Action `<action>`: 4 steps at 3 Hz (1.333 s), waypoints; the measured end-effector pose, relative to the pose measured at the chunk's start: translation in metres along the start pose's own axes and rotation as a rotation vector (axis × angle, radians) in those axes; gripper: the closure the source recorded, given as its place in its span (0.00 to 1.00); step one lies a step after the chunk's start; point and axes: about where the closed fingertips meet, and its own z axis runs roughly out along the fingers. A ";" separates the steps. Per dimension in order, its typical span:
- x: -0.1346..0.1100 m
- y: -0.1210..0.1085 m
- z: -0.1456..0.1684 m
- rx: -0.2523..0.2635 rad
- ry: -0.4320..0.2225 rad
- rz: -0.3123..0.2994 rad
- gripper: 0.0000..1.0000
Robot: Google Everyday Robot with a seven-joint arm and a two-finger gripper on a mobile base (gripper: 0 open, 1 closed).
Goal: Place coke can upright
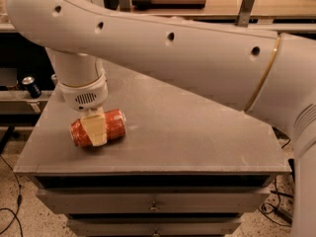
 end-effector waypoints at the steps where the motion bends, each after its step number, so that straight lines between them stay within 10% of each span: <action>1: -0.007 0.000 -0.008 0.008 -0.020 -0.028 1.00; 4: -0.010 -0.026 -0.063 0.018 -0.408 -0.134 1.00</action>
Offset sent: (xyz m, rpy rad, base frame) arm 0.0010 0.0140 0.0575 0.2120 0.0070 0.1454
